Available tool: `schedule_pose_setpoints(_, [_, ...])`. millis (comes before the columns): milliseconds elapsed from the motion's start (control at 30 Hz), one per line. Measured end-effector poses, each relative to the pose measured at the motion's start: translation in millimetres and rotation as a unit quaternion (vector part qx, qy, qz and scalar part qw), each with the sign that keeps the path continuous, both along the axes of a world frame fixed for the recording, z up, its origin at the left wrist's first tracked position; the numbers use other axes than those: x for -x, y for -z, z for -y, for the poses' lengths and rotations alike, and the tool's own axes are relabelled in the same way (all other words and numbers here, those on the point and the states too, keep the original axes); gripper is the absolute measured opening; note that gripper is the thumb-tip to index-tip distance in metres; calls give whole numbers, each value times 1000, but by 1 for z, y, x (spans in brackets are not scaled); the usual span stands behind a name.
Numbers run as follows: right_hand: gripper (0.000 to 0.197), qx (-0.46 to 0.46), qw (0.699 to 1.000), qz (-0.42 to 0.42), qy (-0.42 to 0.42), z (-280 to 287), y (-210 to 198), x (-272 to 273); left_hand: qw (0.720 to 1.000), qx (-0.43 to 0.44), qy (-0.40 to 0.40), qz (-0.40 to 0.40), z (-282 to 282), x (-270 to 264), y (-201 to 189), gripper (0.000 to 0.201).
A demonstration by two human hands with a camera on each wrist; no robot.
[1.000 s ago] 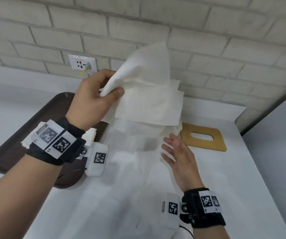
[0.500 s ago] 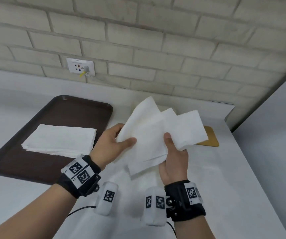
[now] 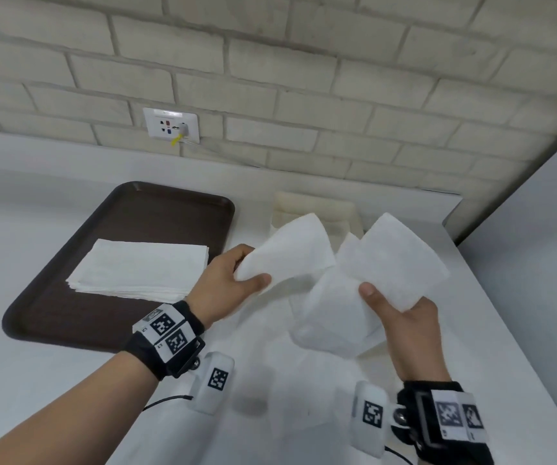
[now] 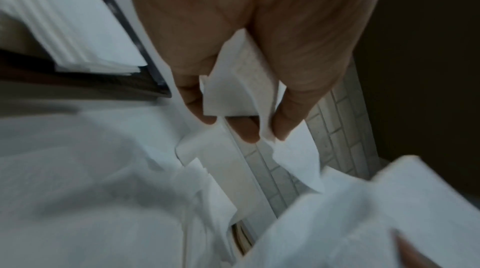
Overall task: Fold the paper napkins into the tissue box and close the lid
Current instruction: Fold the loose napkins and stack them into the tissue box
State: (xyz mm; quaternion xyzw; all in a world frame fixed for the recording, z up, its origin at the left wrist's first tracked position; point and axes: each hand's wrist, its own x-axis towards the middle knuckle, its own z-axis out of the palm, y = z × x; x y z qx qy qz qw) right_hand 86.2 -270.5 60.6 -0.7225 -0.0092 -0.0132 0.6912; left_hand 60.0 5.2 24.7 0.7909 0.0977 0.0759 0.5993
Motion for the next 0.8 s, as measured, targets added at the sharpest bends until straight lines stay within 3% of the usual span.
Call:
schedule_pose_setpoints(100, [54, -80, 994, 21, -71, 8, -9, 19, 998, 61, 2, 13, -5, 2, 0, 27])
schedule_pose_setpoints(200, [42, -216, 963, -31, -157, -7, -4, 34, 993, 114, 22, 35, -1, 6, -2, 31])
schedule_pose_setpoints(233, [40, -205, 964, -55, -163, -17, -1, 37, 991, 125, 33, 43, 1, 7, -1, 33])
schedule_pose_setpoints(300, [74, -159, 976, -81, -126, -41, 6, 38, 989, 116, 62, 61, 4, 9, 2, 39])
schedule_pose_setpoints(333, [79, -160, 977, -92, -103, -52, 11, 37, 989, 105, 79, 67, 6, 11, 4, 42])
schedule_pose_setpoints(567, [40, -228, 968, -98, -19, -89, 11, 33, 983, 104, 129, 84, -1, 27, 13, 53])
schedule_pose_setpoints(800, [47, -216, 968, -116, -55, -95, 6, 37, 976, 117, 157, 92, -15, 28, 23, 59])
